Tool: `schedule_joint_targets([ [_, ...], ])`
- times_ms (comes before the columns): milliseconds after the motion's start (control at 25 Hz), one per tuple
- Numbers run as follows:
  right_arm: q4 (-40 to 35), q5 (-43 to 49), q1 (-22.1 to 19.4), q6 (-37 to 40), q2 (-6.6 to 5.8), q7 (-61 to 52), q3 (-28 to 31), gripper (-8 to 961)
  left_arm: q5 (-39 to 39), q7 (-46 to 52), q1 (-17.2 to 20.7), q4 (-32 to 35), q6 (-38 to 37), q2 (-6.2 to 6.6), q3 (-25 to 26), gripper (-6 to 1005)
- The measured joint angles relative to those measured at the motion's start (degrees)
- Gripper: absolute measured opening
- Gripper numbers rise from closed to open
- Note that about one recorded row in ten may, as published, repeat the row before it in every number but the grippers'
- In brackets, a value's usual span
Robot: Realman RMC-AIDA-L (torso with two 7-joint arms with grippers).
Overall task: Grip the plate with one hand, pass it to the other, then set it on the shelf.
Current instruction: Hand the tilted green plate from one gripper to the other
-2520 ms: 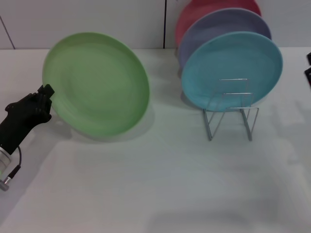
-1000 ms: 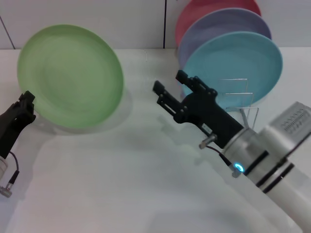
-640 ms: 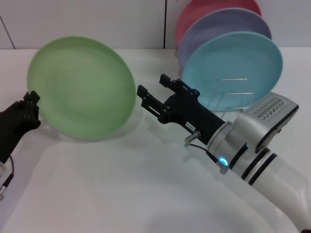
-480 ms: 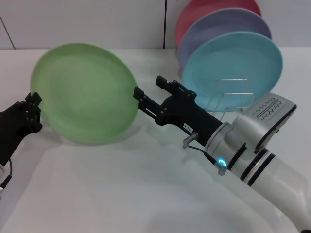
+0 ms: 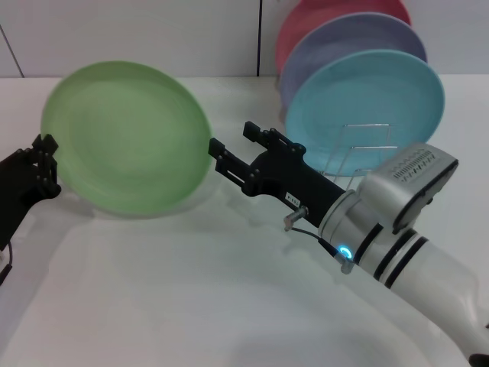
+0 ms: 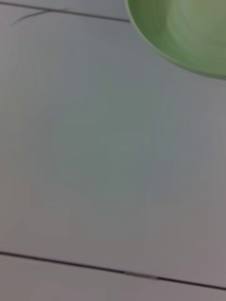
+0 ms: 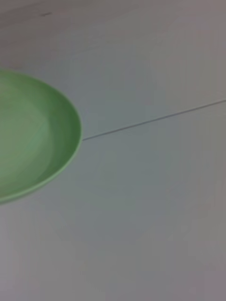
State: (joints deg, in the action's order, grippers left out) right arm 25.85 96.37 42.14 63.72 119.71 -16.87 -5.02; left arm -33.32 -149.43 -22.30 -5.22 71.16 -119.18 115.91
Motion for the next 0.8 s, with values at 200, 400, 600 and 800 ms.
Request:
schedule_joint_targets([
  [200, 0.1, 0.1, 1.0, -3.0, -0.04, 0.0, 1.1, 701, 0.0, 0.0, -0.1, 0.0, -0.8, 0.0, 1.3, 40],
  [400, 0.1, 2.0, 1.8, -4.1, -0.08, 0.0, 2.1, 702, 0.0, 0.0, -0.3, -0.1, -2.1, 0.0, 2.6, 40],
  [600, 0.1, 3.9, 2.6, -5.8, -0.1, 0.0, 4.5, 702, 0.0, -0.1, -0.5, 0.0, -3.0, 0.01, 2.9, 41],
  [800, -0.2, 4.0, 3.9, -7.4, -0.1, 0.0, 5.0, 702, 0.0, -0.2, -0.6, 0.0, -3.1, 0.01, 4.2, 41],
])
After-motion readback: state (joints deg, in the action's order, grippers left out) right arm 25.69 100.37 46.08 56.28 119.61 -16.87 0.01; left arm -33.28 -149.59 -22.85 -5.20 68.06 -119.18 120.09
